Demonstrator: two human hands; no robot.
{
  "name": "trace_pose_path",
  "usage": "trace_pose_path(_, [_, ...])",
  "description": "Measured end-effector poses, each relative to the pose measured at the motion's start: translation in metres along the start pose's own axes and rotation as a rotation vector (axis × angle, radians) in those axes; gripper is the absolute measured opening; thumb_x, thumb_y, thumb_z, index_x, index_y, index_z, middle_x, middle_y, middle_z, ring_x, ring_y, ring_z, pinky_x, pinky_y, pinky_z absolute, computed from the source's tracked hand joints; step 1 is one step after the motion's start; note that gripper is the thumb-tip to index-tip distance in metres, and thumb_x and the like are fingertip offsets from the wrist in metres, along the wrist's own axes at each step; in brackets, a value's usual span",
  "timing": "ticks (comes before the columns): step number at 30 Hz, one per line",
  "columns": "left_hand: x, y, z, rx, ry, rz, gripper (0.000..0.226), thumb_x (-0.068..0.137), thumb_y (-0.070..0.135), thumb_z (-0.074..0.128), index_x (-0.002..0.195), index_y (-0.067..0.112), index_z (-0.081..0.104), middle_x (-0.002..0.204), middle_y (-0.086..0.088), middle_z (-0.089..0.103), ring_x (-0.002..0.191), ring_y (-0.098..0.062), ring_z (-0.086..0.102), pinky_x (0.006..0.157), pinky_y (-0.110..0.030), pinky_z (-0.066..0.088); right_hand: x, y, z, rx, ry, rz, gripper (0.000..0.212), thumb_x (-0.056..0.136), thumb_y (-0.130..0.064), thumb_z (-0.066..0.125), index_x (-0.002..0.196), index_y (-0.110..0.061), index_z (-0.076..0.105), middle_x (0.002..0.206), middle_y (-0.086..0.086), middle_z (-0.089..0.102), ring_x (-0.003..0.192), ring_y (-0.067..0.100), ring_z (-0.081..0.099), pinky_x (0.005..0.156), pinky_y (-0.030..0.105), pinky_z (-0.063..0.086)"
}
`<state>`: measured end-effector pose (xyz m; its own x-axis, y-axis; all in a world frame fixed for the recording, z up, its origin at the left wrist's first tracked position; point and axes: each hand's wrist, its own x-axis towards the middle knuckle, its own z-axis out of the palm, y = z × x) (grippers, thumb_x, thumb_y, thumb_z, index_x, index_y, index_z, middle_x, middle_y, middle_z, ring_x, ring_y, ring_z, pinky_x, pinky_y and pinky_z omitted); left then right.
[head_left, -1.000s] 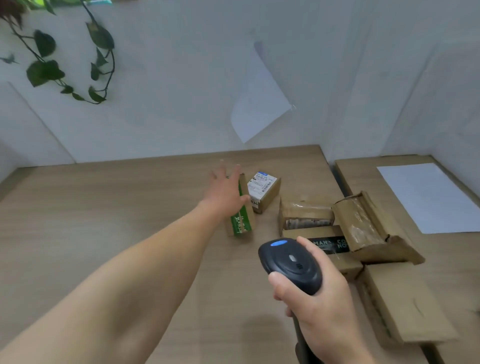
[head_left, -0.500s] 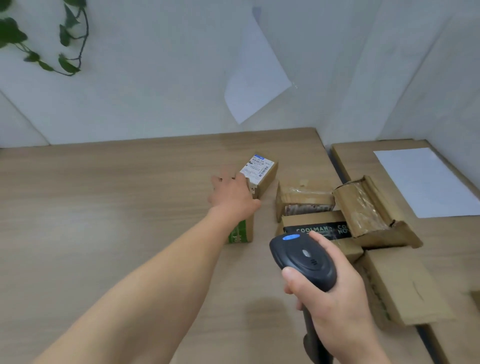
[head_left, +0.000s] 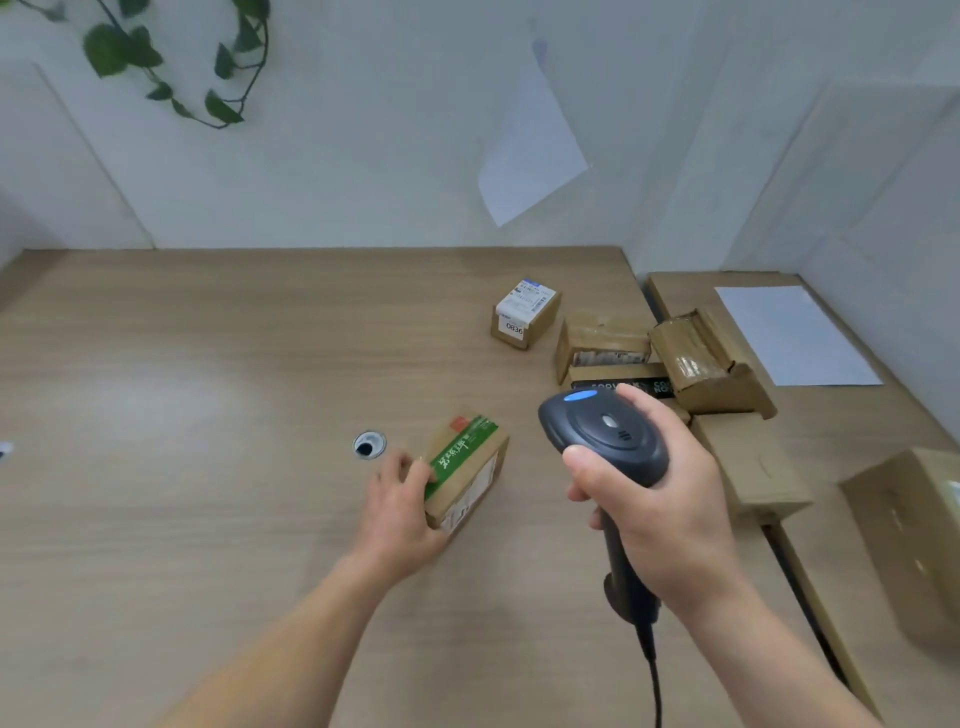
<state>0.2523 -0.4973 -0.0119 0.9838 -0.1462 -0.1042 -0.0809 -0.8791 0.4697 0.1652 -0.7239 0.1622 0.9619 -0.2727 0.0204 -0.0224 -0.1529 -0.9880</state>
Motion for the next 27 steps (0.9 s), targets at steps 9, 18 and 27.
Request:
trace_pose_path(9, [-0.148,-0.084,-0.008,-0.019,-0.04,-0.089,0.057,0.067,0.042,0.077,0.11,0.024,0.045,0.122,0.004,0.032,0.108,-0.019,0.04,0.082,-0.026,0.041,-0.114,-0.016,0.054,0.012,-0.069,-0.036,0.082,0.057,-0.053,0.081,0.133,-0.033,0.056,0.099,0.001,0.076,0.09,0.019,0.074,0.064,0.025,0.055])
trace_pose_path(18, [-0.19,-0.114,-0.07,-0.141,-0.301,-0.441,0.086,0.067,0.02,0.071,0.145,0.029,0.037,0.112,0.002,0.061,0.103,-0.022,0.062,0.086,-0.032,0.055,-0.175,-0.038,0.075,0.05,-0.161,-0.044,0.058,0.064,-0.035,0.083,0.113,-0.047,0.056,0.101,-0.005,0.075,0.083,0.022,0.074,0.053,0.024,0.054])
trace_pose_path(27, [-0.269,-0.097,-0.113,-0.884,0.01,-0.566,0.113,0.063,-0.004,0.082,0.153,0.033,0.024,0.116,-0.006,0.071,0.106,-0.024,0.066,0.084,-0.036,0.049,-0.232,-0.051,0.066,0.08,-0.332,-0.097,0.063,0.06,-0.037,0.084,0.118,-0.04,0.059,0.099,-0.013,0.076,0.079,0.017,0.074,0.054,0.022,0.052])
